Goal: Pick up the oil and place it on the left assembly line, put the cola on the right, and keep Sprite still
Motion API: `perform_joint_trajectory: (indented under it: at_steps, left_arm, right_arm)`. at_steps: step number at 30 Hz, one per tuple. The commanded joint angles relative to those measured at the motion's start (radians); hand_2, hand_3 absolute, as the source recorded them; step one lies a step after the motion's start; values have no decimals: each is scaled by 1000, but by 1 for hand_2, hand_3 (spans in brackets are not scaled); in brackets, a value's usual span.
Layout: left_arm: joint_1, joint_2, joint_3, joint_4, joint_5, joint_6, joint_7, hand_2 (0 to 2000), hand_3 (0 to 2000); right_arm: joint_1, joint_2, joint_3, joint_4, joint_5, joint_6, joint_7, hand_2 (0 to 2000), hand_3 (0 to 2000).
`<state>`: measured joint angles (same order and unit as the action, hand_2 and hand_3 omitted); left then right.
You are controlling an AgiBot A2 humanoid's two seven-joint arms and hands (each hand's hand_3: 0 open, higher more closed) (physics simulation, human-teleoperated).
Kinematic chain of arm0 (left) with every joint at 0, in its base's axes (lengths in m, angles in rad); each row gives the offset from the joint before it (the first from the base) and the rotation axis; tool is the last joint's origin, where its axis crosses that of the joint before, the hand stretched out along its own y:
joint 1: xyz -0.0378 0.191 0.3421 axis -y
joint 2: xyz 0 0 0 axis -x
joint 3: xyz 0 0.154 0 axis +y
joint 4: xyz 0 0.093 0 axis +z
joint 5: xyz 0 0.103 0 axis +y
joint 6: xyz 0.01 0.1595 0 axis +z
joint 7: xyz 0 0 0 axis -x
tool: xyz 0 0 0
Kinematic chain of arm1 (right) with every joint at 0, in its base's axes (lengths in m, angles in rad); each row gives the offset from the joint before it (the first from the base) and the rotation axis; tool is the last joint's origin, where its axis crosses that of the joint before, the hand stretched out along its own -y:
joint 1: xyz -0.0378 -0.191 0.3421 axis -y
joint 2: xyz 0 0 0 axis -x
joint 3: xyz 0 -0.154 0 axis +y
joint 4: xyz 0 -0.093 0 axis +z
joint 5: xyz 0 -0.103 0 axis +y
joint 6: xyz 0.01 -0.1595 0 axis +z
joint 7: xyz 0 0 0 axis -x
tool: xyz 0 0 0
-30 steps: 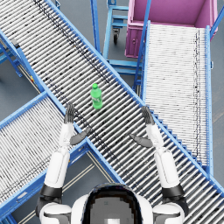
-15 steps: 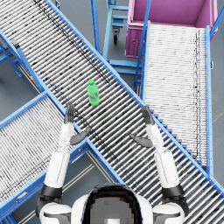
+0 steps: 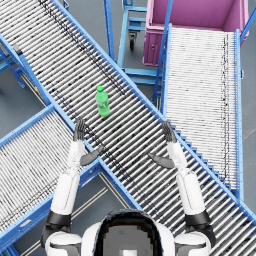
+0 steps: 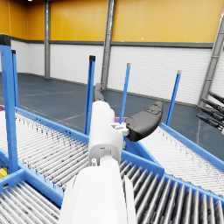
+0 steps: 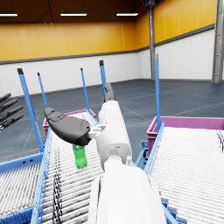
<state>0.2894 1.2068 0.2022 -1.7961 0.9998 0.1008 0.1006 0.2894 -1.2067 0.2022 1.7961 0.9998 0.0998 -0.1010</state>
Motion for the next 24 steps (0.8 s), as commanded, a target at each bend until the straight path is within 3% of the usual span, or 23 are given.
perform_joint_trajectory:
  at_steps: [1,24]
  left_arm:
    - [0,0,0,0,0,0,0,0,0]
    - [0,0,0,0,0,0,0,0,0]
  right_arm:
    - [0,0,0,0,0,0,0,0,0]
    - [0,0,0,0,0,0,0,0,0]
